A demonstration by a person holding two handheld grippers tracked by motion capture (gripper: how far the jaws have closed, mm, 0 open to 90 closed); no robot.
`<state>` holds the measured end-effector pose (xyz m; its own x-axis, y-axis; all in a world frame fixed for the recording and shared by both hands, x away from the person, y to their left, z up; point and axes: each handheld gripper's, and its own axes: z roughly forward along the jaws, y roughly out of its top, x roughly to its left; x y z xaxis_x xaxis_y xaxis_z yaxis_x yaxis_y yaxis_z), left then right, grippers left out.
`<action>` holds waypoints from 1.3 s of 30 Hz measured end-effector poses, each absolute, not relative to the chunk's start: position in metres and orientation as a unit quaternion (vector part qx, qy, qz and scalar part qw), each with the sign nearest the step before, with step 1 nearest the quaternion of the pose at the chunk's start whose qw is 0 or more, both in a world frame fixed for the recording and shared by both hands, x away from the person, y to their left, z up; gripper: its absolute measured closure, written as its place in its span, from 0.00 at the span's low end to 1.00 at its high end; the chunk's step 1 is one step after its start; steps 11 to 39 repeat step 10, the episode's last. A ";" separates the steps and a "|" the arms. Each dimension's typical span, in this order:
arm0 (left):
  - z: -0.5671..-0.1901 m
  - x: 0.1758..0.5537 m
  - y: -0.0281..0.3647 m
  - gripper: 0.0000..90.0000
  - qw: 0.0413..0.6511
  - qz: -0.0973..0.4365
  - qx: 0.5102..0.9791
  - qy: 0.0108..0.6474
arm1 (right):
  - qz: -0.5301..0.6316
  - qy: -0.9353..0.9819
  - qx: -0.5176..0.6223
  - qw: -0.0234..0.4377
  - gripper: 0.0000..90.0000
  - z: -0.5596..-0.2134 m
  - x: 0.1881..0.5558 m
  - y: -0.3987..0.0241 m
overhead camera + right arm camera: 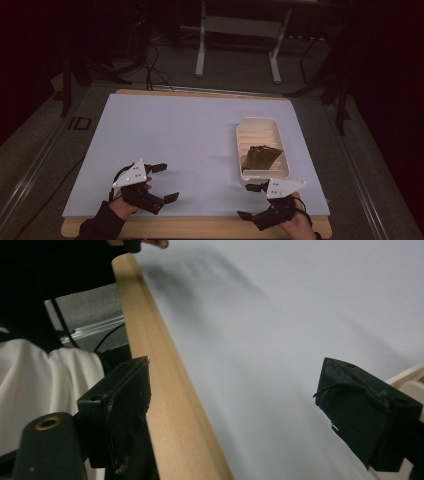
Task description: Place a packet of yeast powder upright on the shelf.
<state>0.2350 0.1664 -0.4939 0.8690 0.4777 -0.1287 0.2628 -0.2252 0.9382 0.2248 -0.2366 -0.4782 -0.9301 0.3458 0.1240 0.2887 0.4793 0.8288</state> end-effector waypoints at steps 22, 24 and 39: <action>-0.495 0.235 0.167 0.01 0.576 0.091 0.776 0.239 | 0.460 0.867 0.187 0.034 0.16 -0.484 0.230 -0.241; -0.495 0.235 0.167 0.01 0.576 0.091 0.776 0.239 | 0.460 0.867 0.187 0.034 0.16 -0.484 0.230 -0.241; -0.495 0.235 0.167 0.01 0.576 0.091 0.776 0.239 | 0.460 0.867 0.187 0.034 0.16 -0.484 0.230 -0.241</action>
